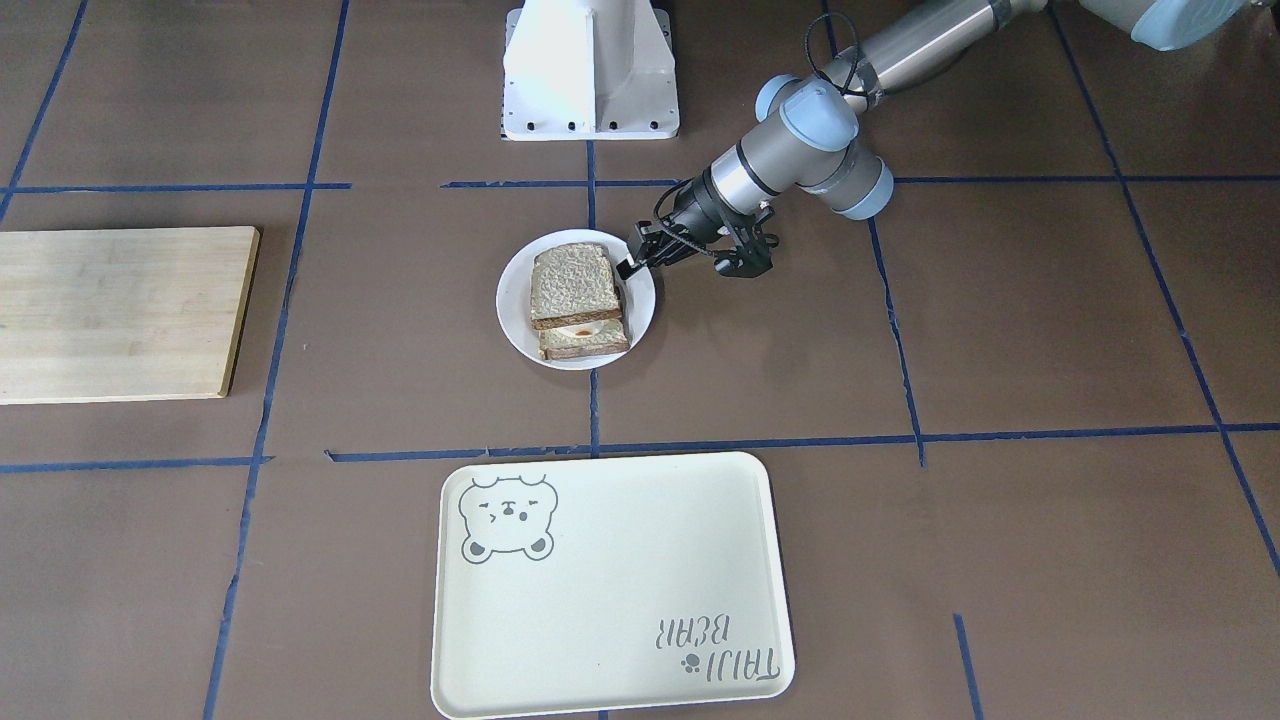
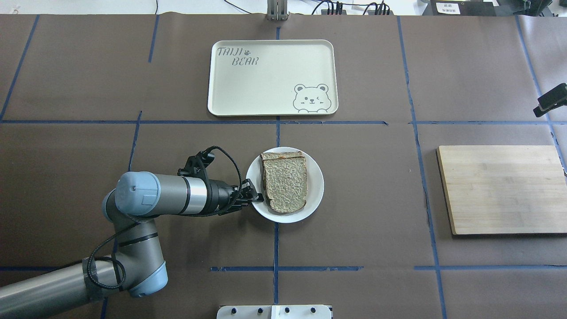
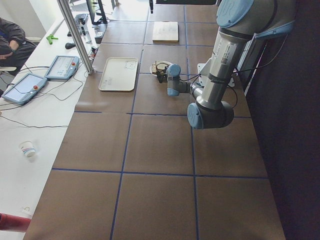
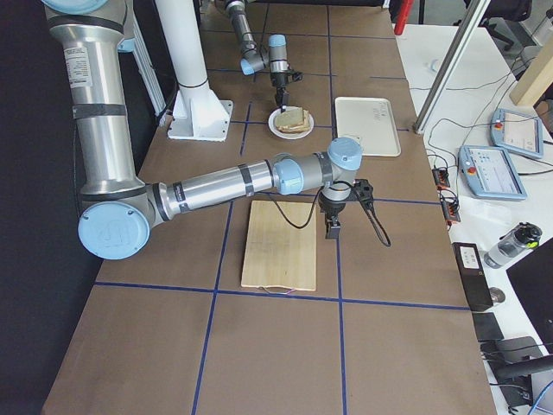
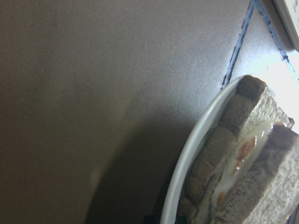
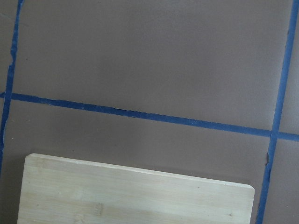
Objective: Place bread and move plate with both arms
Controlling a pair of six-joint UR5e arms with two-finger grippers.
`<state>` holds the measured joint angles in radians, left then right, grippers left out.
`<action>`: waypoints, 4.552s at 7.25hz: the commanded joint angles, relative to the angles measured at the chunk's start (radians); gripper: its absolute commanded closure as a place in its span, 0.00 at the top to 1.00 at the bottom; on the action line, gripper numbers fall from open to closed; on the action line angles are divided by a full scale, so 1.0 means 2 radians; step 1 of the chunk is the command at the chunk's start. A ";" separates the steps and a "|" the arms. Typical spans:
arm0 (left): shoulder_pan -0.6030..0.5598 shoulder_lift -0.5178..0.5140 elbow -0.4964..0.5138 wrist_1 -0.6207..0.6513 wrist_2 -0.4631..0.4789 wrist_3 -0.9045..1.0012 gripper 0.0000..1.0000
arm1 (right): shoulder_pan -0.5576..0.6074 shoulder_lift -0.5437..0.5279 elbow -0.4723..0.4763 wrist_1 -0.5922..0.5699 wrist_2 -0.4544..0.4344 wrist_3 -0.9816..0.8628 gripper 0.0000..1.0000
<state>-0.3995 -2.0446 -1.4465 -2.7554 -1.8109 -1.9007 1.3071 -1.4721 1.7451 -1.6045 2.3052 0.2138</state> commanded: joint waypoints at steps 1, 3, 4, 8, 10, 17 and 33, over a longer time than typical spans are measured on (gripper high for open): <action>-0.010 0.001 -0.034 -0.002 0.000 -0.001 0.01 | 0.008 -0.009 0.000 0.001 -0.001 -0.005 1.00; -0.016 -0.002 -0.043 -0.007 0.016 -0.011 0.00 | 0.018 -0.023 0.000 0.003 -0.001 -0.007 1.00; -0.017 -0.007 -0.042 -0.015 0.043 -0.019 0.00 | 0.024 -0.028 0.000 0.006 -0.001 -0.007 1.00; -0.038 -0.076 0.036 -0.015 0.179 -0.194 0.00 | 0.072 -0.084 0.000 0.016 0.002 -0.084 1.00; -0.072 -0.128 0.122 -0.013 0.215 -0.264 0.00 | 0.093 -0.101 0.000 0.016 0.003 -0.124 1.00; -0.099 -0.188 0.265 -0.008 0.215 -0.250 0.99 | 0.097 -0.104 0.000 0.016 0.002 -0.125 1.00; -0.568 0.202 -0.109 0.679 -0.261 1.001 1.00 | 0.128 -0.106 -0.021 0.011 0.006 -0.124 1.00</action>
<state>-1.4619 -1.6809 -1.7328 -1.4063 -2.2296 -0.0518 1.5629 -1.6822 1.7130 -1.5829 2.3152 -0.0377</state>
